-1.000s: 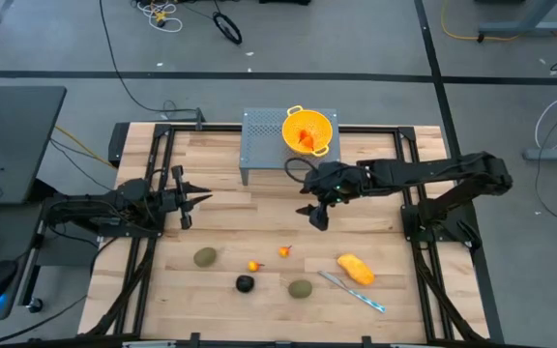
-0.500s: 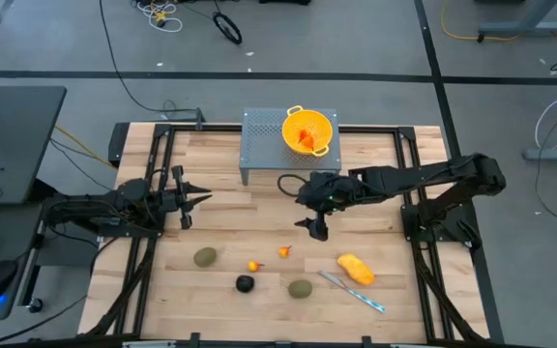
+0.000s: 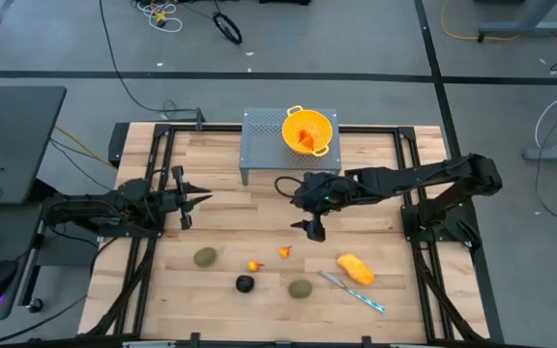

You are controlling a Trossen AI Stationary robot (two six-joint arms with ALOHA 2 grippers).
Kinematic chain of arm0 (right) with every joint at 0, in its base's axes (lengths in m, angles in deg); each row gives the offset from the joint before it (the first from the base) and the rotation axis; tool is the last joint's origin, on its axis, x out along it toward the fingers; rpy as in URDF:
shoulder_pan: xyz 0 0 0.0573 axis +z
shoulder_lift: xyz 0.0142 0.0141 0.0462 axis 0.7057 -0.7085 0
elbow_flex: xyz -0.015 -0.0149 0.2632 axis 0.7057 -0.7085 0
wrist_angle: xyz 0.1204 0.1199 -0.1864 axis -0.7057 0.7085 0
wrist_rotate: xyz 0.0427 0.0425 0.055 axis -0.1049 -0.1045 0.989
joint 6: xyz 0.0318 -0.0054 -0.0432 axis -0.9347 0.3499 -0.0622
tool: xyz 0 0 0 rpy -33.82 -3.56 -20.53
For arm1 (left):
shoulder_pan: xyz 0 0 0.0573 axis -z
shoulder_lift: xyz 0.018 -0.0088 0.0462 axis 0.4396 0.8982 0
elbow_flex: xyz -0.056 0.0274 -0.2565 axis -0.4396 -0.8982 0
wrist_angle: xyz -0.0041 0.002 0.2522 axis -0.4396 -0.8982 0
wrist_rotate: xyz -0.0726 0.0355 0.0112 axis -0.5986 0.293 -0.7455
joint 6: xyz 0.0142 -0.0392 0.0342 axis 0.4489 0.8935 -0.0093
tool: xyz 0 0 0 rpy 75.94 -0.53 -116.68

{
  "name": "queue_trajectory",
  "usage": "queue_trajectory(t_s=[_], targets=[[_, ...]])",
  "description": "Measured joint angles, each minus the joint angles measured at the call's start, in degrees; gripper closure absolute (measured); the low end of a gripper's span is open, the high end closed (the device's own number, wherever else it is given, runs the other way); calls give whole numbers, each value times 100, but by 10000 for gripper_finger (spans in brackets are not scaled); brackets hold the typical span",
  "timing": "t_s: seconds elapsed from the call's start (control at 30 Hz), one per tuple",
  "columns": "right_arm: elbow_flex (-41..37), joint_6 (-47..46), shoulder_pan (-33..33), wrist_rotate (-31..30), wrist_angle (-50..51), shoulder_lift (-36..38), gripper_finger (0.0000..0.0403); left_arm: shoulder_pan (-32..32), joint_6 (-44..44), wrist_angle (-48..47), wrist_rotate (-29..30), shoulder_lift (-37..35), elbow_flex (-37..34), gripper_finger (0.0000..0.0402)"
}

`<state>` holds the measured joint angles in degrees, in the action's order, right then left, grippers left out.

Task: Pick & Place Fruit
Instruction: Put the peach into the yellow strainer bowl on the shelf

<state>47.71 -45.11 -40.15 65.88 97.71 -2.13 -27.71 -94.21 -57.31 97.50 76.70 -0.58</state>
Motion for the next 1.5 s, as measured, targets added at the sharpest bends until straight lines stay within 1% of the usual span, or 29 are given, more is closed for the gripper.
queue_trajectory(t_s=[0.27,0.43,0.67,0.8,0.97,1.2,1.5], targets=[[-4,48,57,131,-3,-147,68,0,0,12,3,-1,0,338],[-199,251,135,214,-173,-317,68,0,0,5,3,0,1,338],[-406,660,247,293,-331,-800,68,0,2,-4,4,0,0,338],[-453,851,295,411,-654,-1159,68,0,2,12,-5,0,-1,338],[-457,876,391,549,-1058,-1540,68,-1,2,10,-1,0,0,338],[-455,898,505,551,-1546,-1784,68,0,2,0,2,-1,-1,338],[-456,857,575,542,-1600,-2088,68,-1,2,9,-1,-2,1,338]])
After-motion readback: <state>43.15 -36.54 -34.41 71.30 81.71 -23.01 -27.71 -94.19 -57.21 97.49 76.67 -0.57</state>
